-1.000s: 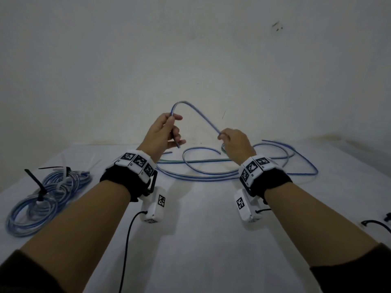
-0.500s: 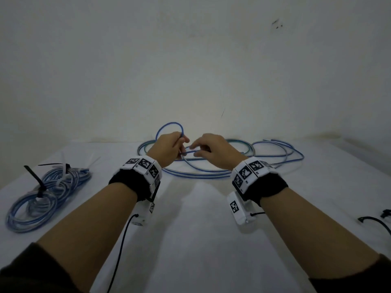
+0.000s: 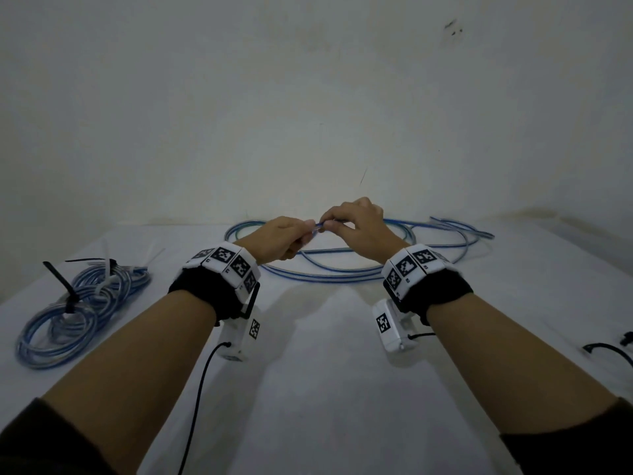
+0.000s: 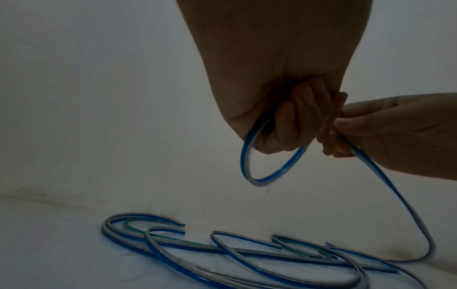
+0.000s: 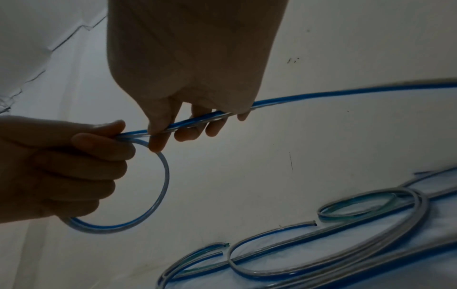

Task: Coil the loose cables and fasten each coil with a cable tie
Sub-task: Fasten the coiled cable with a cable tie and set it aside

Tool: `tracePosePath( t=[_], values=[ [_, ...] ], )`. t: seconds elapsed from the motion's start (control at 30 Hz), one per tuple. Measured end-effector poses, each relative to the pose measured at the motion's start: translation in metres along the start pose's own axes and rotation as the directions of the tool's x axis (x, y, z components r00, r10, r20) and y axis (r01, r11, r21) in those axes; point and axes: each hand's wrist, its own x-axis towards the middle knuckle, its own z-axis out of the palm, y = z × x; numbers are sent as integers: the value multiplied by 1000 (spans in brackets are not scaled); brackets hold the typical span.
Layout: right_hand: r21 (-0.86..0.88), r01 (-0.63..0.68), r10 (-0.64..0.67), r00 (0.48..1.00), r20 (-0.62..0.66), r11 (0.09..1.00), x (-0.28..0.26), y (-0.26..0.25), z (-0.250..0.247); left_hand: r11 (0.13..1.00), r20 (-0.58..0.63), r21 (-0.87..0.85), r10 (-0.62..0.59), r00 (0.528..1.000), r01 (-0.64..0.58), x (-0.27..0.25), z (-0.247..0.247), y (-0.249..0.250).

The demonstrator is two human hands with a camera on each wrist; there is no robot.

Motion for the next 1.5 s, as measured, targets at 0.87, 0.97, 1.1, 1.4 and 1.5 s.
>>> tracePosePath(
  t=[0.87, 0.97, 1.1, 1.4, 1.5],
  values=[
    [228, -94, 131, 980, -151, 969, -6, 29, 19, 588, -285, -754, 111, 952, -294, 5, -1, 22],
    [307, -101, 125, 990, -61, 946, -5, 21, 17, 585, -354, -740, 82, 932, -333, 9, -2, 24],
    [274, -163, 191, 978, -79, 948, -9, 33, 16, 552, -467, -736, 7, 884, -393, 11, -12, 21],
    [169, -127, 127, 992, 9, 977, -7, 30, 18, 887, -541, -332, 101, 835, -322, 21, 2, 9],
    [183, -90, 79, 995, 68, 979, -3, 16, 15, 956, -490, 48, 276, 827, -291, 19, 10, -5]
  ],
)
